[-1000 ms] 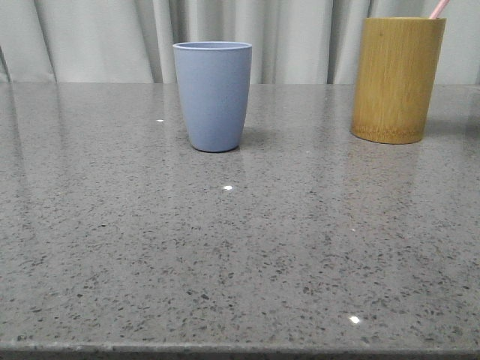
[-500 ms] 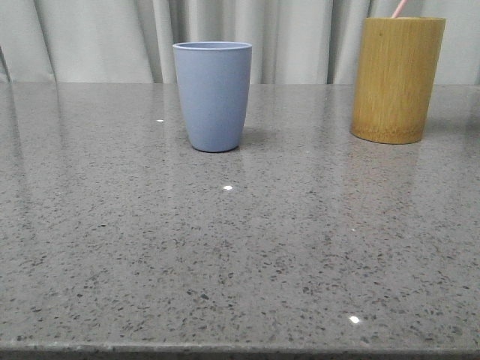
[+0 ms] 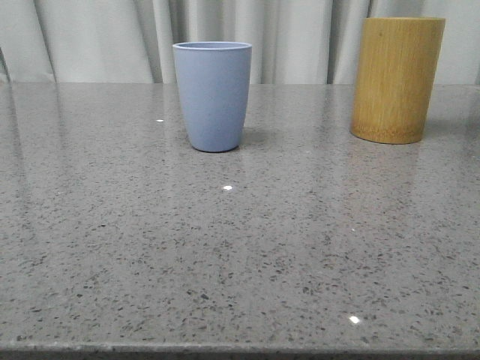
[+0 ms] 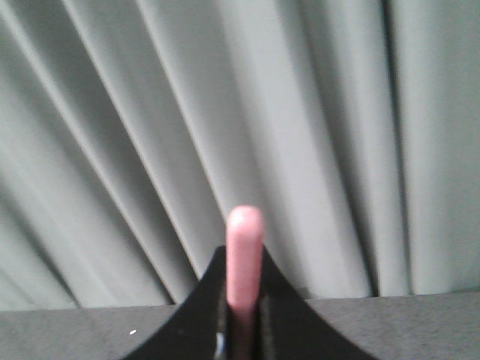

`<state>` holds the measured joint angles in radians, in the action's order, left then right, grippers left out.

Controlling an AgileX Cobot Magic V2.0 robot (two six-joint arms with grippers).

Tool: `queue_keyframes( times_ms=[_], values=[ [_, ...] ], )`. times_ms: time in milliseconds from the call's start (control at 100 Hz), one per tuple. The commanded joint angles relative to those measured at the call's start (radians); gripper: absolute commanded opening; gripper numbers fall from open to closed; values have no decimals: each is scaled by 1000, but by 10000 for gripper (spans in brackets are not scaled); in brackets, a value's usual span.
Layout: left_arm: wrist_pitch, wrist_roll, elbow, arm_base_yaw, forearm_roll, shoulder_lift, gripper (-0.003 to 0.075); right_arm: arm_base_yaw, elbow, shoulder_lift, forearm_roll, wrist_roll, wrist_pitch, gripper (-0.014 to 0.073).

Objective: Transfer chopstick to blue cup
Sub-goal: 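Move the pink stick over the blue cup and lower it in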

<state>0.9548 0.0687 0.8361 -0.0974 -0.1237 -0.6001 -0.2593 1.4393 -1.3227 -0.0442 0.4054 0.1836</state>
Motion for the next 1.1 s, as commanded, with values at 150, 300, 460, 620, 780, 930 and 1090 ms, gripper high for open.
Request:
queue_keyframes(
  times_ms=[150,300,460,620,780,930,1090],
  values=[
    [-61,-12,26,3,-8,-3,526,-181,38,-39,6,-5,-126,-68],
    [-61,-12,26,3,-8,-3,526,-253,38,-112,5,-5,-184,-68],
    [-61,-12,26,3,-8,-3,526,-278,38,-188,5,-5,-196,-68],
    [-61,-12,26,3,-8,-3,526,-289,38,-238,5,-5,-184,-64],
    [-61,-12,26,3,-8,-3,526,-299,38,-253,5,-5,-169,85],
    [-61,-12,26,3,-8,-3,526,-301,38,-253,5,-5,-162,360],
    [-61,-12,26,3,-8,-3,526,-301,38,-247,2,-5,-123,444]
  ],
)
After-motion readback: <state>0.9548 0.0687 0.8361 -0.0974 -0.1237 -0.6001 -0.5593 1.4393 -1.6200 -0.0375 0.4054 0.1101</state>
